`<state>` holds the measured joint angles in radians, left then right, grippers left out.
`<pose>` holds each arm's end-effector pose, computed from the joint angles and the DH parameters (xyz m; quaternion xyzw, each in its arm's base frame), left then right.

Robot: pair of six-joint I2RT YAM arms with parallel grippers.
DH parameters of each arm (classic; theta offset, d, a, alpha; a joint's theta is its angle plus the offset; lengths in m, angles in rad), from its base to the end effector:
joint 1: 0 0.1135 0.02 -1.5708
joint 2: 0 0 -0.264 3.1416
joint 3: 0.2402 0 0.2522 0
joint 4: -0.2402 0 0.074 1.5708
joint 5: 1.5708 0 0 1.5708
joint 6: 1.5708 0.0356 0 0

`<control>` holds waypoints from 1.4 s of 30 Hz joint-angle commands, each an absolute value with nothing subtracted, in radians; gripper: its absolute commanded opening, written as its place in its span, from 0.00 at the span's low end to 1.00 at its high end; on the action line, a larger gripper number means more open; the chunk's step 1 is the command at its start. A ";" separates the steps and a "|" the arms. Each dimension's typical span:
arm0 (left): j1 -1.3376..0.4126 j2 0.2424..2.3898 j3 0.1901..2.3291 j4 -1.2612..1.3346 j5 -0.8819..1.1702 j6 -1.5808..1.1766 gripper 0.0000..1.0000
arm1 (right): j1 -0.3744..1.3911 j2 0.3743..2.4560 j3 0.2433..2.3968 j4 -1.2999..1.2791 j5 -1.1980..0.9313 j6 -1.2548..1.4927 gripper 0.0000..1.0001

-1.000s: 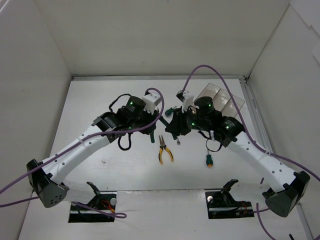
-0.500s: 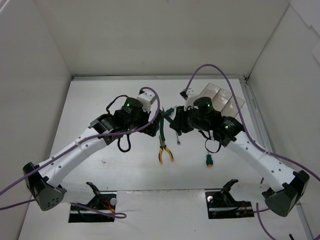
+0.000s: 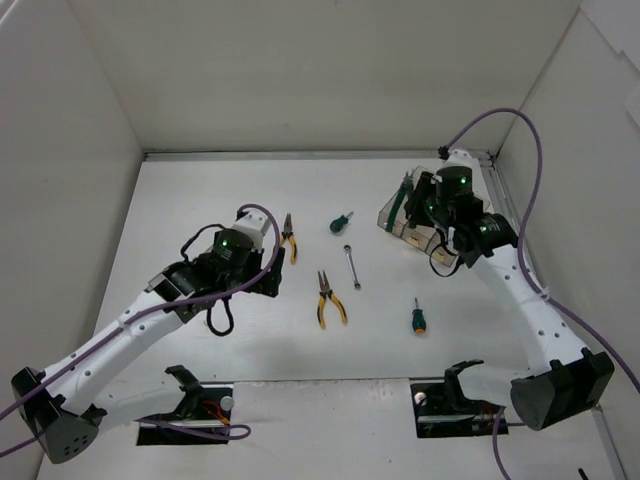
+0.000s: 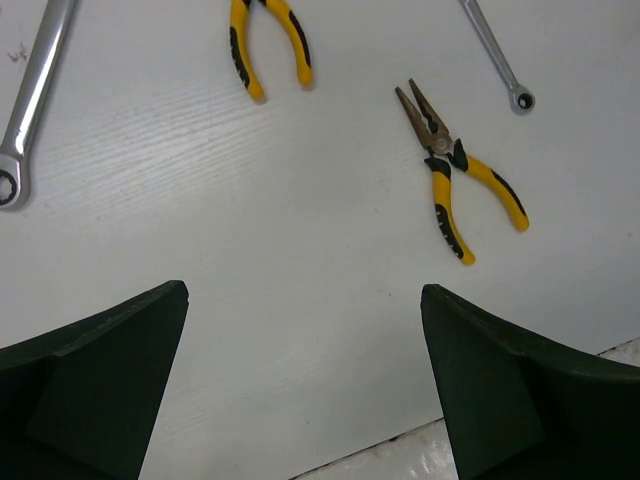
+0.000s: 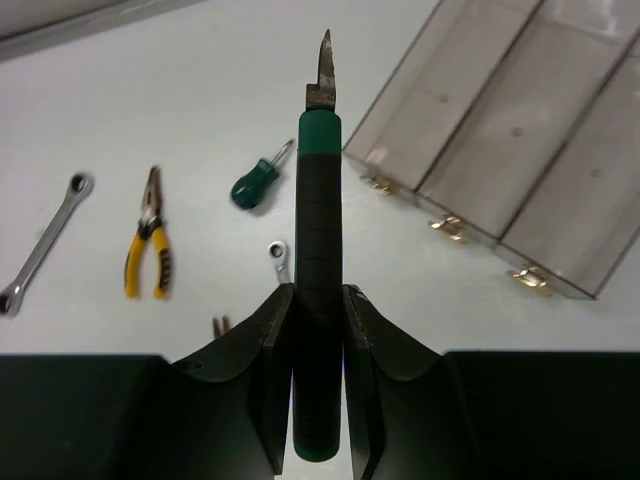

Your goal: Sort the tools into containers

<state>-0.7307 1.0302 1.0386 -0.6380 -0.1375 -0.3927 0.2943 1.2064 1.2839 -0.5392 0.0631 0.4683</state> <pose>0.1648 -0.1411 0.3376 0.1189 0.8818 -0.1891 0.4155 0.2529 0.0743 0.3902 0.0904 0.8451 0.1710 0.4985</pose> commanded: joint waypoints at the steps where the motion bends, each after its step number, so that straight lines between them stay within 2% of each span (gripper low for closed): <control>1: -0.727 1.006 1.026 -0.641 -0.158 -0.428 1.00 | 0.195 1.222 1.362 -0.478 0.199 0.471 0.00; 8: -0.727 0.953 0.954 -0.629 -0.161 -0.439 1.00 | 0.037 1.296 1.402 -0.520 0.265 0.477 0.00; 9: -0.727 0.945 0.947 -0.630 -0.160 -0.440 1.00 | -0.030 1.305 1.405 -0.520 0.258 0.480 0.00; 12: -0.718 0.939 0.925 -0.624 -0.150 -0.445 1.00 | -0.087 1.339 1.411 -0.520 0.218 0.495 0.00; 27: -0.718 0.979 0.899 -0.584 -0.087 -0.457 1.00 | -0.238 1.512 1.378 -0.420 0.075 0.482 0.00; 42: -0.718 1.000 0.905 -0.586 -0.063 -0.469 1.00 | -0.324 1.716 1.437 -0.330 -0.191 0.453 0.00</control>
<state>-0.7242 0.9955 0.8883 -0.6228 -0.0696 -0.4541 -0.3027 1.7176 1.3693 -0.4538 -0.0940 0.4637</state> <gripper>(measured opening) 0.996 0.202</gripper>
